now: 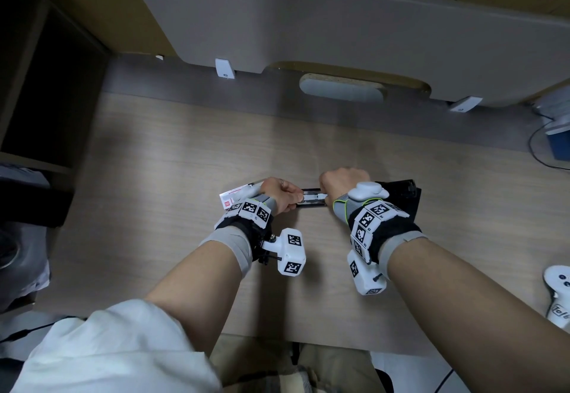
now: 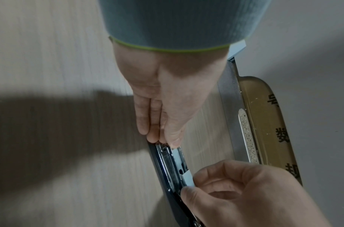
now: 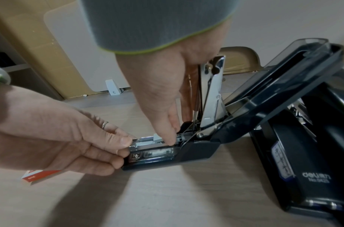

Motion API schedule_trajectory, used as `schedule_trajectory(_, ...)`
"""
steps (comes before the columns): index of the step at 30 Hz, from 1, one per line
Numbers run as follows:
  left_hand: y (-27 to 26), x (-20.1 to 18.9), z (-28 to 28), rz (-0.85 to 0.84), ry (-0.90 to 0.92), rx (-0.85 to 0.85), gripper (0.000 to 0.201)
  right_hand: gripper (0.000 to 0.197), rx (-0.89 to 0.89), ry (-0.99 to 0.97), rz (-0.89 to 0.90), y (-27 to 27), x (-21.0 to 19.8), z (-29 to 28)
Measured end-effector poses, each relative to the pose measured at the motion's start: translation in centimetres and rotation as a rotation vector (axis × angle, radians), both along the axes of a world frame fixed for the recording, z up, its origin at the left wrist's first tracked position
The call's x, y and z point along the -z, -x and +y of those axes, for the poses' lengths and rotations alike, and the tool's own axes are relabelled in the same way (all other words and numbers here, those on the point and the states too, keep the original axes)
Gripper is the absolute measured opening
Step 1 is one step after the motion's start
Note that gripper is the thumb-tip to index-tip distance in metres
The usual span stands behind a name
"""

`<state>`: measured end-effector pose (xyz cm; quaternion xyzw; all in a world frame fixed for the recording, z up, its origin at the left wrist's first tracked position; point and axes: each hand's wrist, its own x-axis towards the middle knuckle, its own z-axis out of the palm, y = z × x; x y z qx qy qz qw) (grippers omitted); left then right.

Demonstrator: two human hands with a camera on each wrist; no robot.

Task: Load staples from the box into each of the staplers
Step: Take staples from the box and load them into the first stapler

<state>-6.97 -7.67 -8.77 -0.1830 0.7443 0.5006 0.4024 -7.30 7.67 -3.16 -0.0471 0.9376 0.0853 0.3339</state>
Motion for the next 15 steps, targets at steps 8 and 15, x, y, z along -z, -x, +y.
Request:
schedule_trajectory(8, -0.07, -0.07, 0.11, -0.006, -0.013, 0.001, 0.003, 0.027, -0.005, -0.033, 0.016, -0.19, 0.06, -0.28)
schedule_trajectory(15, -0.13, 0.01, 0.03, -0.004, -0.013, -0.005, 0.016, 0.021, -0.067, -0.068, 0.051, -0.69, -0.06, -0.69)
